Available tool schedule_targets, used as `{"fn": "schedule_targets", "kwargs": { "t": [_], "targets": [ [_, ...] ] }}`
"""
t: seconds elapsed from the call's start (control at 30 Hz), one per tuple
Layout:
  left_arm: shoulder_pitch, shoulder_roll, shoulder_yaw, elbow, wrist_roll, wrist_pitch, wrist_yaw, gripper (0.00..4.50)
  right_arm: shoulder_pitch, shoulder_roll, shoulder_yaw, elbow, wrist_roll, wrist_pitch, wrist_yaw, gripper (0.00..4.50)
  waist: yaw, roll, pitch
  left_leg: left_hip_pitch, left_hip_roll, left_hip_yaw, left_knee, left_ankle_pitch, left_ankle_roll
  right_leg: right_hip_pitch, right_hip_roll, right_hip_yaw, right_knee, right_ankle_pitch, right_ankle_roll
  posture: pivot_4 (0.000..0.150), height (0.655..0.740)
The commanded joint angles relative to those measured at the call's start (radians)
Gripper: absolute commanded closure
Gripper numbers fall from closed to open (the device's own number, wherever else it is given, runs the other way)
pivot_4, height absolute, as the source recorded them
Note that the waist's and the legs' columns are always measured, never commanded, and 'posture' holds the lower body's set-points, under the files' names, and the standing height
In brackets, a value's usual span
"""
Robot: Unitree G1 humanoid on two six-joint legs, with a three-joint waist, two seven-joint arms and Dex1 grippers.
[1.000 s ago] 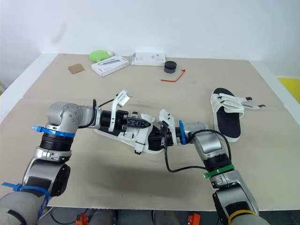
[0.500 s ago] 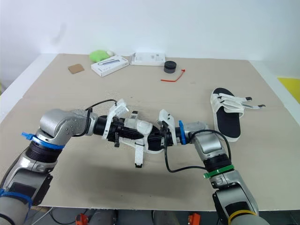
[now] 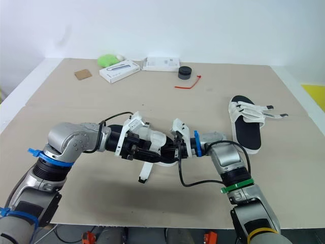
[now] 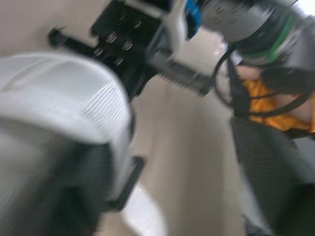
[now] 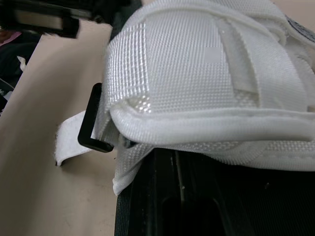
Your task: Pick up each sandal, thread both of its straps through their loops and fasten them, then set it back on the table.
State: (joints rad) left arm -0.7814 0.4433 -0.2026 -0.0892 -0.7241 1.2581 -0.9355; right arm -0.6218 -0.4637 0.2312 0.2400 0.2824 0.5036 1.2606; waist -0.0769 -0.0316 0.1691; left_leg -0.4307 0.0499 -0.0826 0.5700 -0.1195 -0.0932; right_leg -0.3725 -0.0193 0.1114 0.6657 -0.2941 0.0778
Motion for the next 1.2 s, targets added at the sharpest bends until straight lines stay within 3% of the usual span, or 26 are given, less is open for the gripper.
{"fn": "schedule_targets", "kwargs": {
  "t": [0.03, 0.47, 0.6, 0.83, 1.0, 1.2],
  "targets": [
    [-0.027, 0.055, 0.060, 0.004, -0.026, 0.040, -0.006, 0.21, 0.012, -0.005, 0.017, 0.020, -0.014, 0.011, -0.004, 4.50, -0.001, 0.000, 0.000, 0.000, 0.000, 0.000, 0.000, 0.000, 0.000, 0.000, 0.000, 0.000, 0.000, 0.000, 0.000, 0.150, 0.7400],
    [0.095, 0.396, 0.004, -0.258, -0.028, -0.140, -0.255, 0.21, 0.018, -0.012, 0.013, 0.009, -0.011, 0.015, -0.003, 4.50, 0.000, 0.000, 0.004, -0.001, 0.000, 0.000, -0.001, 0.000, -0.001, -0.002, 0.000, 0.000, 0.000, -0.002, -0.003, 0.150, 0.7400],
    [0.253, 0.455, -0.046, -0.375, 0.017, -0.203, -0.247, 0.21, 0.014, -0.006, 0.016, 0.011, -0.009, 0.015, -0.007, 4.50, -0.002, 0.001, 0.005, 0.000, 0.001, 0.002, -0.001, -0.001, -0.001, -0.002, -0.001, 0.001, 0.000, -0.003, -0.006, 0.150, 0.7400],
    [0.365, 0.413, -0.101, -0.348, 0.086, -0.269, -0.189, 0.21, 0.020, -0.004, 0.017, 0.003, -0.008, 0.015, -0.011, 4.50, 0.000, -0.002, 0.007, 0.000, 0.002, 0.002, 0.000, -0.001, -0.001, -0.002, 0.000, 0.000, 0.000, -0.003, -0.007, 0.150, 0.7400],
    [0.318, 0.302, -0.115, -0.239, 0.119, -0.272, -0.121, 0.21, 0.042, -0.023, 0.004, -0.028, 0.001, 0.029, -0.015, 4.50, 0.002, -0.001, 0.007, -0.001, 0.001, 0.002, 0.000, -0.001, -0.001, -0.002, 0.000, 0.000, 0.000, -0.004, -0.006, 0.150, 0.7400],
    [0.303, 0.261, -0.128, -0.213, 0.136, -0.279, -0.124, 0.21, 0.050, -0.023, 0.000, -0.040, 0.002, 0.038, -0.023, 4.50, 0.003, -0.001, 0.007, -0.001, 0.001, 0.002, 0.000, -0.001, -0.001, -0.002, 0.000, 0.000, 0.000, -0.002, -0.003, 0.150, 0.7400]
  ]
}}
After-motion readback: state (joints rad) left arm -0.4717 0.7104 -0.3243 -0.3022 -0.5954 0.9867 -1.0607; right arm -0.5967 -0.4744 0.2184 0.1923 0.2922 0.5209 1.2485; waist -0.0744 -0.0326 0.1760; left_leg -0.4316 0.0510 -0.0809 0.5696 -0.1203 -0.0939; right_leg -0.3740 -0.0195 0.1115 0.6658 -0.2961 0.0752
